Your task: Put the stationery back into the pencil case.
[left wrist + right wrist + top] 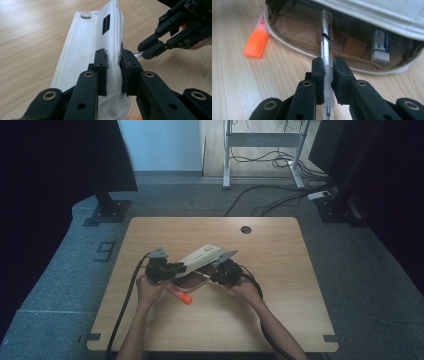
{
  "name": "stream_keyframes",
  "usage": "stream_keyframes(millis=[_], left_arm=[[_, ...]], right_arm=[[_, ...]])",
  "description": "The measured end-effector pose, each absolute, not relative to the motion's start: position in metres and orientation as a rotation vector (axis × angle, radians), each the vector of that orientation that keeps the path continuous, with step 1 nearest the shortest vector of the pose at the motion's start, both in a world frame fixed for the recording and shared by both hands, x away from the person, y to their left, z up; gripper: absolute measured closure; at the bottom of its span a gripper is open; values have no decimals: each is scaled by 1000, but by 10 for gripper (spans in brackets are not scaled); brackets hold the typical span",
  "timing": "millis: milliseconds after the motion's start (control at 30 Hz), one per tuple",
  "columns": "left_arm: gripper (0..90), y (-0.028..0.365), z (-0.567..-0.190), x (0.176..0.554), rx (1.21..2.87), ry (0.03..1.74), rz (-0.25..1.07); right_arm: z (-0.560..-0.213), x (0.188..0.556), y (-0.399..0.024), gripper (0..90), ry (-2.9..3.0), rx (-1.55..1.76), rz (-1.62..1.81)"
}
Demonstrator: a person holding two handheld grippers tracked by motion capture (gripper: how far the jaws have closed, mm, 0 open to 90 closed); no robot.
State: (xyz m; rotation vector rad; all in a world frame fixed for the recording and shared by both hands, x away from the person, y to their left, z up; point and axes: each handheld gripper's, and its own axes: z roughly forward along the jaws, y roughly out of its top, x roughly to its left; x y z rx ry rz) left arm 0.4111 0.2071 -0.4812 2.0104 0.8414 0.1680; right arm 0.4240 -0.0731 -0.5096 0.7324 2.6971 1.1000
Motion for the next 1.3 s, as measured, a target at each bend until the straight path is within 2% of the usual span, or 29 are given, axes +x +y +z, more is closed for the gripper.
stream_keyframes(millis=[500, 967, 1300], left_arm=[[763, 203, -483, 411, 2020, 832, 157], [763, 202, -484, 411, 2025, 834, 152], [762, 202, -484, 411, 2027, 835, 150]], right_arm=[[-515, 439, -46, 786, 2689, 723, 1098], [-524, 449, -43, 774, 2695, 696, 1013], [-518, 452, -45, 767, 2659, 693, 976]])
